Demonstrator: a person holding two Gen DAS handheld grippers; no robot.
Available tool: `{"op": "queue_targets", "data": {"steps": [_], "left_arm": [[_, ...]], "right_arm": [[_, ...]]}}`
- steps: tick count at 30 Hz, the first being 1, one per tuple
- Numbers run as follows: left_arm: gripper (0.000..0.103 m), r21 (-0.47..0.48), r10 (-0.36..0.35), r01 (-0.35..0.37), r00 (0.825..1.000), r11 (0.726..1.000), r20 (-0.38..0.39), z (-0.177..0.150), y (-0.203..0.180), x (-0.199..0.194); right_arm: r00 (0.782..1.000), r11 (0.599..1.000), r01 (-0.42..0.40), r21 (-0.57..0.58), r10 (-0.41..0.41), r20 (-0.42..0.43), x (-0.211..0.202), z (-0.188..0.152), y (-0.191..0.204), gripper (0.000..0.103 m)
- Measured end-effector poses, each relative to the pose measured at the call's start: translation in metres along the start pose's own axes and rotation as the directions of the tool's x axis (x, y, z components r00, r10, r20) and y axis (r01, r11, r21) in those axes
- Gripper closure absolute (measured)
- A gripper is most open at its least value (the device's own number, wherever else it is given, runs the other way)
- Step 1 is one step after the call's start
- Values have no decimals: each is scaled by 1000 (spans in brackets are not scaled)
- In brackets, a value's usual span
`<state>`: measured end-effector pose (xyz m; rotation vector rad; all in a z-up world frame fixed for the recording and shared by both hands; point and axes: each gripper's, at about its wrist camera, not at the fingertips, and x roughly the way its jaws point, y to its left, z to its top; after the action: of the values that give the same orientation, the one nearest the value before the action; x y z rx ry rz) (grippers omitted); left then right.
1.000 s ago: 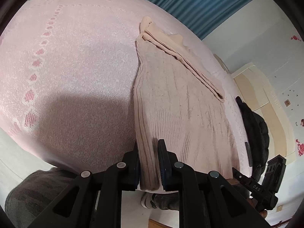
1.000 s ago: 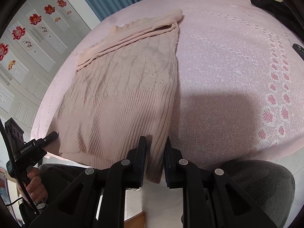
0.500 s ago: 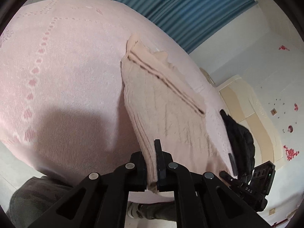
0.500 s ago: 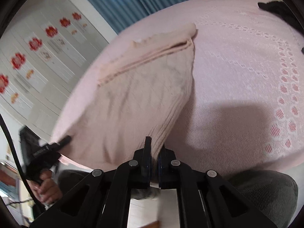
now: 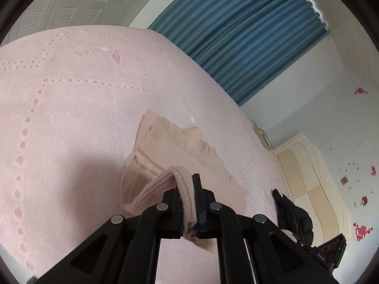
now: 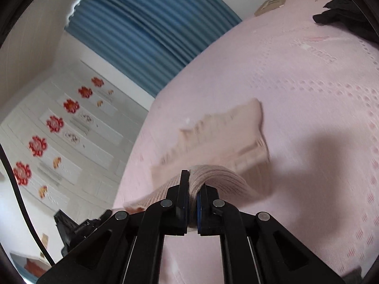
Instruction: Fold small clothes
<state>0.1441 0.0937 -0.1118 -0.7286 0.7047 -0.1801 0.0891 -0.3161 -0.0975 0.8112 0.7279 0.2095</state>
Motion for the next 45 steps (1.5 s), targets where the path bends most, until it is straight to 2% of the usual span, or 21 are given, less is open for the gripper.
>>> {"op": "queue_targets", "data": {"steps": [4,9,18,21,22,23,26,29,34,39,42,45], "left_arm": [[97,14,21,-21,1000,1000,0,22,-7,36],[97,94,77,-78,997,993,7,41,-16,86],[97,186,123,-122,992,975,5,67,-21,171],[95,176,116,-113,993,978,-10,70,-14,188],[93,161,105,-100,994,982,-28,70,-11,192],[82,149,99,-91,994,985,-52,70,-8,195],[60,133,90,-82,995,988,-50,68,1,196],[50,144,91,-82,994,986,-56,66,3,189],[46,163,120,-107,990,981,-74,42,10,168],[46,248,200,-175,976,953,-82,1,12,137],[46,292,230,-197,970,936,-83,-22,13,116],[44,279,233,-197,967,940,-105,-39,20,100]], "right_arm": [[1000,1000,-4,18,3,13,34,28,1,98],[1000,998,3,67,-2,-1,87,55,-18,98],[994,992,103,78,-99,-48,181,87,-48,98],[988,988,148,53,-145,-54,208,95,-52,97],[985,986,160,35,-158,-63,215,96,-52,92],[981,984,178,13,-177,-77,223,96,-53,88],[983,985,170,-23,-171,-71,224,91,-55,81],[981,981,171,-91,-178,-71,218,82,-48,75],[977,962,189,-196,-205,-62,185,56,-37,75],[978,941,157,-302,-189,-82,143,10,-27,72],[968,927,183,-327,-228,-103,127,-14,-27,69],[955,928,204,-312,-258,-144,121,-28,-34,68]]}}
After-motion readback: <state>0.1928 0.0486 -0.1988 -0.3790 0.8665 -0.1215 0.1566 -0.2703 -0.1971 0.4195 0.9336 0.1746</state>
